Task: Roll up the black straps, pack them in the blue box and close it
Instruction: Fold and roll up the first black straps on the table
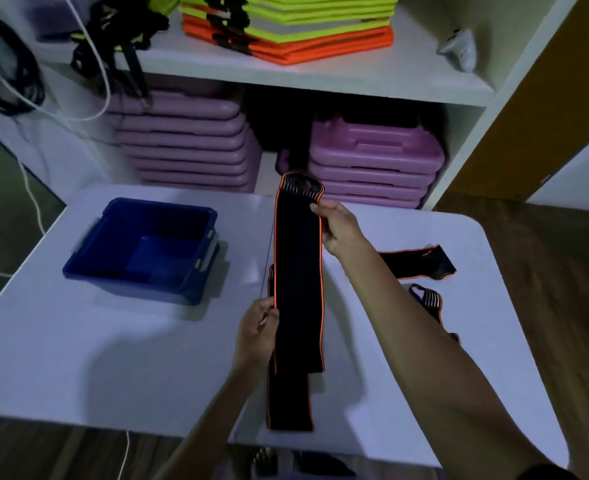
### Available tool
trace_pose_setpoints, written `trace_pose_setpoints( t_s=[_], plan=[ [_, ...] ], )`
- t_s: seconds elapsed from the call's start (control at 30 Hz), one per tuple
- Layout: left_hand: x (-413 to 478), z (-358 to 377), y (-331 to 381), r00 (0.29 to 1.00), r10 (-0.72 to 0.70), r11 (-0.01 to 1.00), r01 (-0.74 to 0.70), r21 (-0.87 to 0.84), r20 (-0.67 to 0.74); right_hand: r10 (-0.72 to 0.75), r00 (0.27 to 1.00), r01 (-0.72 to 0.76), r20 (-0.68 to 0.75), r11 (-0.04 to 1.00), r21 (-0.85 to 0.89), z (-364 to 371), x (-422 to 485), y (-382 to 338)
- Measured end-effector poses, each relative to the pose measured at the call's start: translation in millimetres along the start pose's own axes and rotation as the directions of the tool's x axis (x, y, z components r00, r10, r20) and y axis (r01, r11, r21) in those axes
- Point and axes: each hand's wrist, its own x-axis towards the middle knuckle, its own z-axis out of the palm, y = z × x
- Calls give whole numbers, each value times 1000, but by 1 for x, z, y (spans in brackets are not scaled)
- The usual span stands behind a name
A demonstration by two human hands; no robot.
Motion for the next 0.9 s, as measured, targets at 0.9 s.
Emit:
trace_pose_setpoints(
  t_s=[0.9],
  plan=[
    [-57,-36,-79,950,-272,830,152,536,151,-21,980,-124,-198,714,-689,-56,-7,141]
  ],
)
